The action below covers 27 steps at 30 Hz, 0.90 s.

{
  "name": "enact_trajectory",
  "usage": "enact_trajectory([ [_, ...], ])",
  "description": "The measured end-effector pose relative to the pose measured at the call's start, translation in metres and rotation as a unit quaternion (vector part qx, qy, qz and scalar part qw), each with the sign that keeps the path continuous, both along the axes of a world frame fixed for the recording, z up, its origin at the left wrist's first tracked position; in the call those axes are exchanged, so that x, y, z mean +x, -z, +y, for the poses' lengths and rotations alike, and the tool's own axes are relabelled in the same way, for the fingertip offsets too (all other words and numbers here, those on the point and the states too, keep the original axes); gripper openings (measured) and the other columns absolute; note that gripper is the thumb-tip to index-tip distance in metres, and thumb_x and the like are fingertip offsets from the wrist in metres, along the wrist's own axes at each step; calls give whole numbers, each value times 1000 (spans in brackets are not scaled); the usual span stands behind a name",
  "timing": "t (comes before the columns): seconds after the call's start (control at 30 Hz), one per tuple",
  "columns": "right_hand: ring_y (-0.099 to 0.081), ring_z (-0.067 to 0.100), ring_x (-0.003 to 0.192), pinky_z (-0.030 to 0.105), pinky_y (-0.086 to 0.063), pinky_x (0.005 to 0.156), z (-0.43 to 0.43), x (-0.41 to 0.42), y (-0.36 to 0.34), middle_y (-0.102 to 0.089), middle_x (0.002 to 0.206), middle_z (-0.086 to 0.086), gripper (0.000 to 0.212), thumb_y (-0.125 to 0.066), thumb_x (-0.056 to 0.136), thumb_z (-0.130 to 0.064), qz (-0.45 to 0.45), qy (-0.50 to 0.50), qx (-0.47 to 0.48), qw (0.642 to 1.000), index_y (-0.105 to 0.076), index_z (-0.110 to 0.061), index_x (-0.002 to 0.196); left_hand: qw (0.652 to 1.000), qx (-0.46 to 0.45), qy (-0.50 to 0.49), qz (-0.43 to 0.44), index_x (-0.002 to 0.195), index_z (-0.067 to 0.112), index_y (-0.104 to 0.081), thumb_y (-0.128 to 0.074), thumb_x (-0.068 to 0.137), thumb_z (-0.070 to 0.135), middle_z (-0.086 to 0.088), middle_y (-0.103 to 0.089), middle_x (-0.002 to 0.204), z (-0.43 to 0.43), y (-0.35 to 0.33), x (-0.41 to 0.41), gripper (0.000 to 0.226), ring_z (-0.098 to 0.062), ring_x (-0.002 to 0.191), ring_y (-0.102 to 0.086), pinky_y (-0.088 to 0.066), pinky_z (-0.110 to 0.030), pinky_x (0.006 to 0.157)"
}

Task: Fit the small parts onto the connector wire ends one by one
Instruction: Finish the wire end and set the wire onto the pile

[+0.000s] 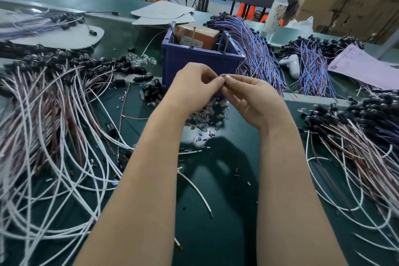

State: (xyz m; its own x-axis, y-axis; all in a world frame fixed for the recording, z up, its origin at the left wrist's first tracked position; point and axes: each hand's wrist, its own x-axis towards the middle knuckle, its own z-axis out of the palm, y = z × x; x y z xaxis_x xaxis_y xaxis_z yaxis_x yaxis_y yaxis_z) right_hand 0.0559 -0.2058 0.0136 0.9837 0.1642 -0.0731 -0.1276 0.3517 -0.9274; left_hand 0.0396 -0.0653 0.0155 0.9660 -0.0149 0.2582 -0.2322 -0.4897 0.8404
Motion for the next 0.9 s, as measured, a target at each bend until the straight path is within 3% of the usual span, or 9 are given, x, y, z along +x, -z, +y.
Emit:
enact_trajectory([
  [0.07,-68,10,61,13,-54,57,-1,-1,2,-70,67,8,16,-52,90,6,23,-14,42,999,-65,3,81,999,-23,12,25,93,17,-69,-63,90,27,2,-67,83,2,0,0,12,-6,73,-59,-45,-20,66],
  [0.13,-68,9,61,13,-54,58,0,-2,5,-70,67,7,16,-52,91,4,33,-26,54,998,-65,2,82,998,-46,22,41,92,16,-68,-64,89,22,-1,-69,85,4,2,-1,8,-8,76,-60,-48,-20,70],
  [0.4,-59,6,55,15,-53,60,9,2,10,-65,61,1,17,-57,92,-4,-29,-3,-67,997,-65,-4,77,995,-88,2,57,91,19,-67,-65,88,20,-2,-71,88,4,7,2,3,-15,86,-66,-53,-30,83],
  [0.5,-59,5,51,13,-52,57,11,2,11,-65,56,0,18,-58,91,-4,-21,8,-86,996,-63,-3,75,994,-84,-13,70,88,21,-66,-67,87,23,-1,-71,88,3,11,3,2,-15,86,-67,-53,-31,84],
  [0.63,-56,4,48,12,-49,53,10,2,11,-63,53,-1,22,-56,93,-5,-23,11,-81,996,-61,-4,72,994,-78,18,77,82,18,-66,-63,91,22,-2,-70,77,2,11,3,11,-10,70,-65,-53,-30,78],
  [0.8,-56,6,50,11,-49,53,11,2,15,-61,55,1,25,-52,95,-7,45,-10,15,999,-60,-4,72,998,-24,34,45,88,13,-68,-64,90,22,-7,-72,82,8,7,2,11,-20,84,-69,-54,-41,88],
  [0.9,-53,5,50,12,-46,53,16,4,18,-60,55,0,26,-51,96,-7,24,5,-19,1000,-59,-5,72,999,8,13,48,91,12,-69,-62,91,26,-6,-72,87,7,8,2,15,-20,89,-68,-53,-37,87],
])
